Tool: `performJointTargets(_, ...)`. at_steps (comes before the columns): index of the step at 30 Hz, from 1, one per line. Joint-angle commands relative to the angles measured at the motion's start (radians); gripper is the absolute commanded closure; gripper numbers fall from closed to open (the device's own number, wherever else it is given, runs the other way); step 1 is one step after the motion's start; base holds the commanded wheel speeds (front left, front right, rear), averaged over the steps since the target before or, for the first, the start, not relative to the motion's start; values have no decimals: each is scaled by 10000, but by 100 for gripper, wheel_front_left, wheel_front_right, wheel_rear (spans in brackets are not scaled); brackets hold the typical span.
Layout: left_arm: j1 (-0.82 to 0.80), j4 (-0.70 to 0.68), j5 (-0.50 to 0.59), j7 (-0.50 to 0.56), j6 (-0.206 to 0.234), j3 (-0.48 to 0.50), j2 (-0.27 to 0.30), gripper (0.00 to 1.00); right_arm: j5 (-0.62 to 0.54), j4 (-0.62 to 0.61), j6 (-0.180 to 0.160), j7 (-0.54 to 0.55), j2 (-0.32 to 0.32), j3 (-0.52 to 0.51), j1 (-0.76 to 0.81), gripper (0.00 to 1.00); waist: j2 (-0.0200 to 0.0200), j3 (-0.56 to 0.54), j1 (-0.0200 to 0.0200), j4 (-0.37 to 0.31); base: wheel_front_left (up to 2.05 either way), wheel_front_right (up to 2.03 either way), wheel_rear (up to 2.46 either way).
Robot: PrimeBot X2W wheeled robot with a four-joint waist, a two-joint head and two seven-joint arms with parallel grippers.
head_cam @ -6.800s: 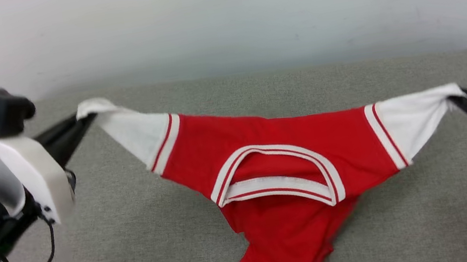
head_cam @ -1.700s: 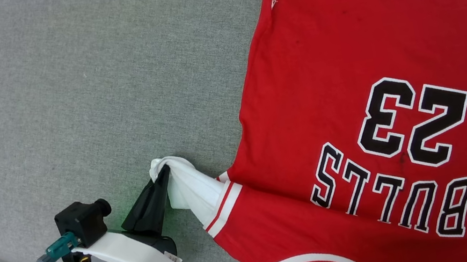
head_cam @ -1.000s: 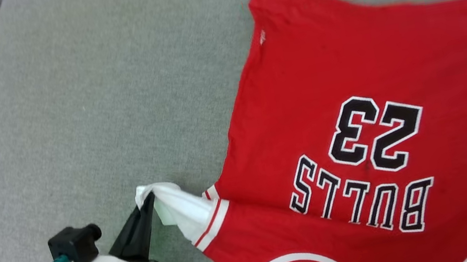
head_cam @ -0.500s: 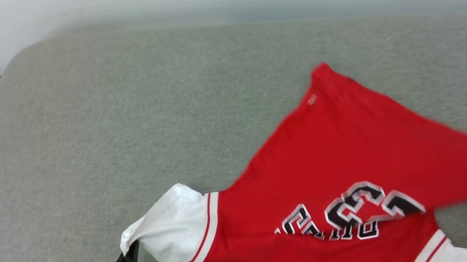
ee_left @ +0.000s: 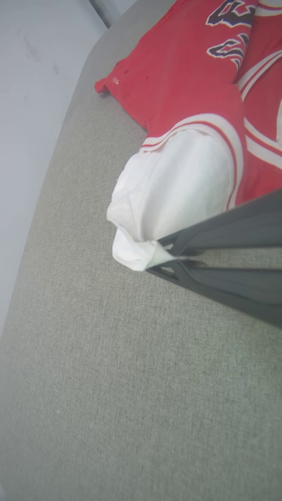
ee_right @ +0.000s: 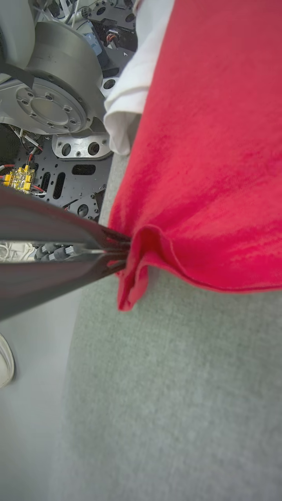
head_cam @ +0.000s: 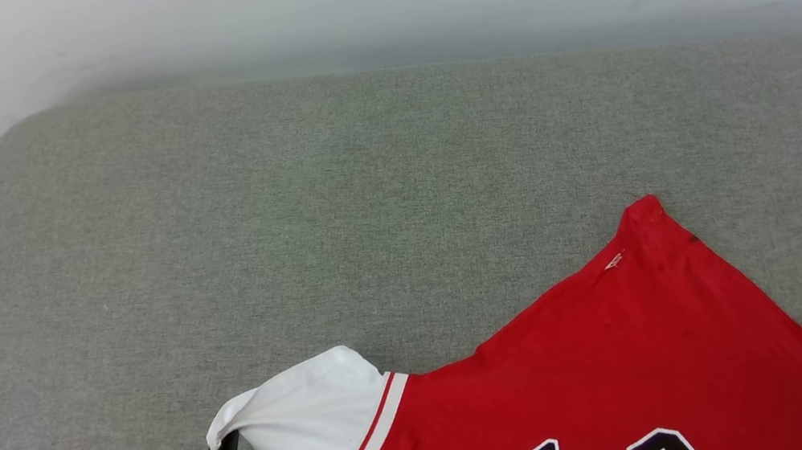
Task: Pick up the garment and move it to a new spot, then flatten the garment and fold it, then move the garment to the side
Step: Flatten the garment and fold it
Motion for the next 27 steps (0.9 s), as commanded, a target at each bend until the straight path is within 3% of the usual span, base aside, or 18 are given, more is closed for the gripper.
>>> performJointTargets(1,-31,4,7,18,19,14,48,100,57,71,-8,-164,146,20,29,100,-1,1,1,-12,0,0,0)
performJointTargets(2,-22,13,4,18,25,12,55,100,66,66,-8,-285,203,-11,-66,59,-1,-8,1,-22,0,0,0)
performJointTargets(3,-4,21,3,19,33,9,64,100,68,10,-8,-435,208,-67,-227,0,-1,-23,1,-33,0,0,0)
performJointTargets(9,8,-44,35,24,62,-11,111,100,286,-849,-8,-1020,-31,-544,-1113,0,-1,-103,1,8,0,0,0)
performJointTargets(15,-172,-175,72,29,51,-15,121,100,40,-1984,-8,-1459,-451,-535,-3148,0,-1,103,1,156,0,0,0)
performJointTargets(21,-550,-185,178,33,-107,-146,-31,100,-389,-2013,-8,-688,-312,756,-5733,0,-1,561,1,517,0,0,0)
performJointTargets(27,-1091,-31,311,0,-312,-303,-301,100,-812,-843,-8,704,-210,2512,-7854,0,-1,1093,1,980,0,0,0)
